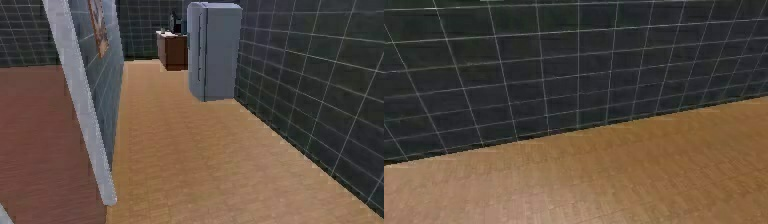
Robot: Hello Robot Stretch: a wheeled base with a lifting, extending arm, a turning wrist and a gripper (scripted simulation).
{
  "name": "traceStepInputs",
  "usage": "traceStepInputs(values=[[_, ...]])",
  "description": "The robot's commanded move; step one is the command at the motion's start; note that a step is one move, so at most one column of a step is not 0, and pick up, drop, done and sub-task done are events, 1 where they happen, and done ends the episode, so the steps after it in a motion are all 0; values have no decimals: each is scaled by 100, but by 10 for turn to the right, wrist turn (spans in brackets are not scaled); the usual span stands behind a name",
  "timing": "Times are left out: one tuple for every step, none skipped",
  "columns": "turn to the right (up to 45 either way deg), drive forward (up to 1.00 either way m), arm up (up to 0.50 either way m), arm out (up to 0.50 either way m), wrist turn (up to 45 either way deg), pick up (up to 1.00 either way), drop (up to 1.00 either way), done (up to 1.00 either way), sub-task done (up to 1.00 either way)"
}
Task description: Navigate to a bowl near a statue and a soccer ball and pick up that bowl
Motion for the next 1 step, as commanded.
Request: traceStepInputs(values=[[450,0,0,0,0,0,0,0,0]])
